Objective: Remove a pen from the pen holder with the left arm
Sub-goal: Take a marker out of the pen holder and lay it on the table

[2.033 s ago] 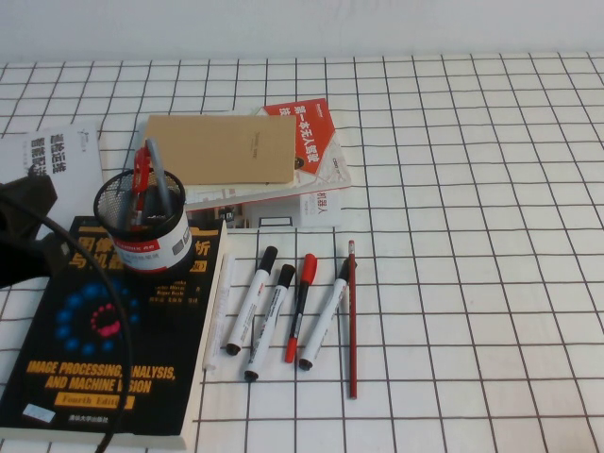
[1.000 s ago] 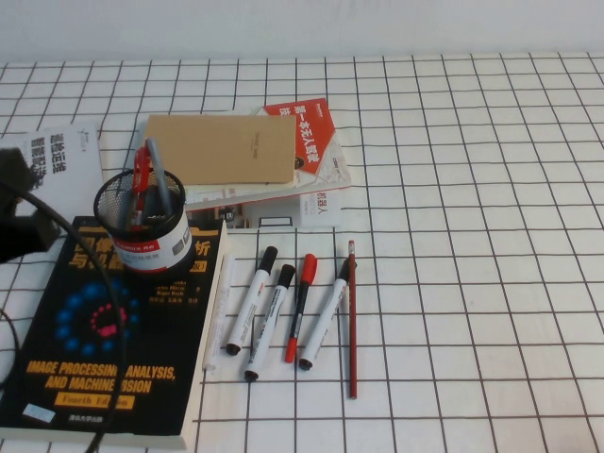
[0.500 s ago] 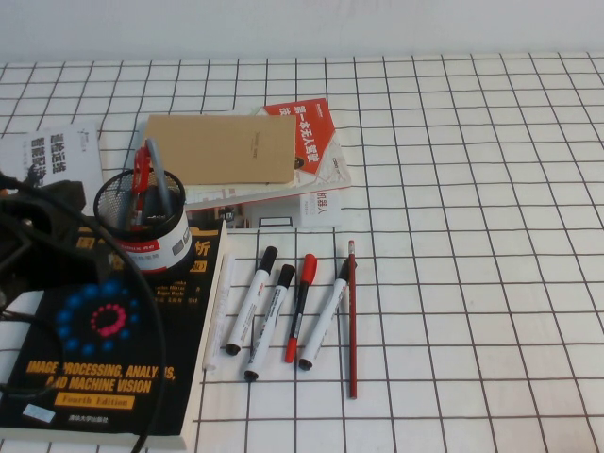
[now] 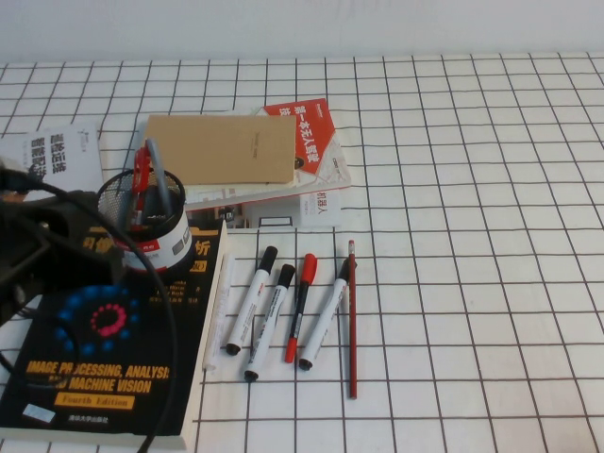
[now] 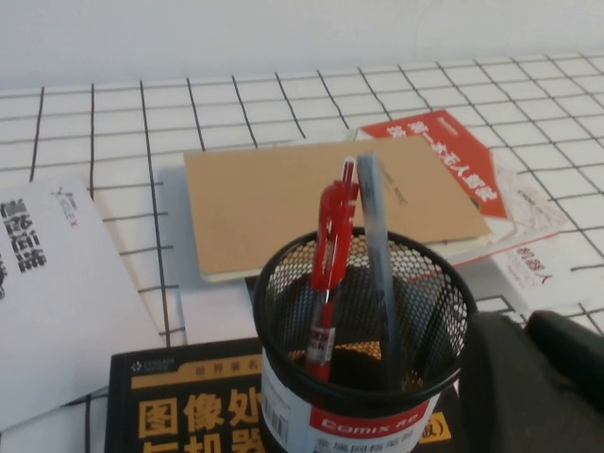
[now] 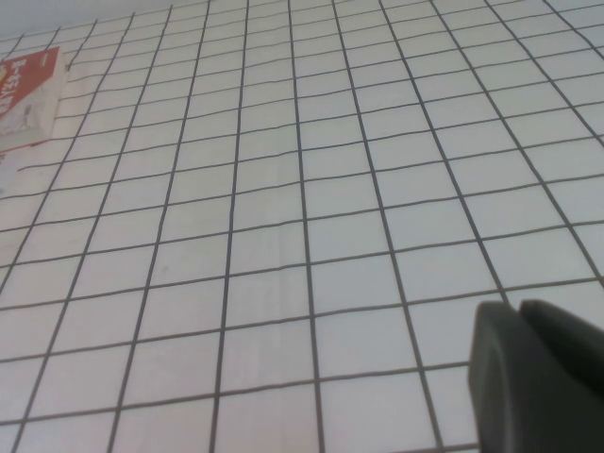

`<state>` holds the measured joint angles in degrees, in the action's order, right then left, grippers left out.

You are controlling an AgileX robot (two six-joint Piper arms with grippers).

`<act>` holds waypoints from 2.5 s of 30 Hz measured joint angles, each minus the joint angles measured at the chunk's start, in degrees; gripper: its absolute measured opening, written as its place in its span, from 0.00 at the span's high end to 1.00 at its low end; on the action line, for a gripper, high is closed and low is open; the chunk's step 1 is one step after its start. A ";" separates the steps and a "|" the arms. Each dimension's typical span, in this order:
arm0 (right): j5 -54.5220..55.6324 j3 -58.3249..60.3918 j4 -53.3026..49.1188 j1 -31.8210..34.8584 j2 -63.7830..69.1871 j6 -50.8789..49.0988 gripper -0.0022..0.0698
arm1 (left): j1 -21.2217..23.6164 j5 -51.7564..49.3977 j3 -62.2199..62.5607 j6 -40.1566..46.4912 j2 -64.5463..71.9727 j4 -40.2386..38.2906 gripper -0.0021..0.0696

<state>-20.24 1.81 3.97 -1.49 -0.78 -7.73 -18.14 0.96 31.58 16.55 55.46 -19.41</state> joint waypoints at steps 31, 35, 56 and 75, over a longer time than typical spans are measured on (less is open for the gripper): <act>0.00 0.00 0.00 0.00 0.00 0.00 0.99 | 0.00 23.14 2.59 -2.90 21.19 12.16 0.24; 0.00 0.00 0.00 0.00 0.00 0.00 0.99 | 0.00 23.91 4.83 -3.77 24.61 14.15 0.24; 0.00 0.00 0.00 0.00 0.00 0.00 0.99 | 3.27 26.97 6.57 -2.23 28.80 16.52 0.49; 0.00 0.00 0.00 0.00 0.00 0.00 0.99 | 3.27 31.67 6.79 -6.88 32.64 17.12 0.49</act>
<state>-20.24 1.81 3.97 -1.49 -0.78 -7.73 -14.87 32.63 38.37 9.66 88.10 -2.29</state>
